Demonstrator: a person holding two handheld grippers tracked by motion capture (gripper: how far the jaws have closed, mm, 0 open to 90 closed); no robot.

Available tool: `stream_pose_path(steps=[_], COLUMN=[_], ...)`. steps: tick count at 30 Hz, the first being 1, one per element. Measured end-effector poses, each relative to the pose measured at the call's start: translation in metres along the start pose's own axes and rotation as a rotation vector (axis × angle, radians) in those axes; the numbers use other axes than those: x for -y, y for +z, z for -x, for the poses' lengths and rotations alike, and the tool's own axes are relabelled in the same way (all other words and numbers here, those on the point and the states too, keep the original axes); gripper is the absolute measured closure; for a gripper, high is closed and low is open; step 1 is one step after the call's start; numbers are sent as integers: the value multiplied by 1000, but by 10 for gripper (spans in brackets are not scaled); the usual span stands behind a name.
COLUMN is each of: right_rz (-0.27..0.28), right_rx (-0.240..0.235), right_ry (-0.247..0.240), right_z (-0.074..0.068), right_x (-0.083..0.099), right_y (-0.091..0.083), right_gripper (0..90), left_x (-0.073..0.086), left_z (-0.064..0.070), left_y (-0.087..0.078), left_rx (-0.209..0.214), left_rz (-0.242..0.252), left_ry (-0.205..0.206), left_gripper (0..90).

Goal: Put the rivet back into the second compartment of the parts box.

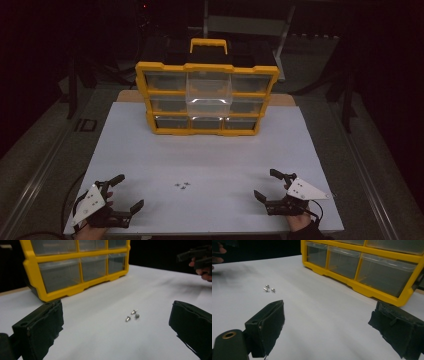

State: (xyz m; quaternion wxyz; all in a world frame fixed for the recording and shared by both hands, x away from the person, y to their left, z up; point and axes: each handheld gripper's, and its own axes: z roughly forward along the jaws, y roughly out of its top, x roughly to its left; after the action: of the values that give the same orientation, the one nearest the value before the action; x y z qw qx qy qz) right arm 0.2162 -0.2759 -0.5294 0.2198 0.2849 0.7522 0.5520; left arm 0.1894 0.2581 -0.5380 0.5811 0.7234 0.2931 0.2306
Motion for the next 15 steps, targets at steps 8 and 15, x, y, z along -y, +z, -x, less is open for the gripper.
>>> stream_pose_path(steps=[8, 15], right_rz=[13, 14], right_rx=[-11, -18], right_ry=[8, 5], right_z=[0, 0], right_x=[-2, -3], right_y=[-4, -5], right_gripper=[101, 101], left_x=[0, -6], left_z=[0, 0], left_y=[1, 0], left_rx=[15, 16], left_rz=[1, 14], left_ry=[-6, -26], left_gripper=[0, 0])
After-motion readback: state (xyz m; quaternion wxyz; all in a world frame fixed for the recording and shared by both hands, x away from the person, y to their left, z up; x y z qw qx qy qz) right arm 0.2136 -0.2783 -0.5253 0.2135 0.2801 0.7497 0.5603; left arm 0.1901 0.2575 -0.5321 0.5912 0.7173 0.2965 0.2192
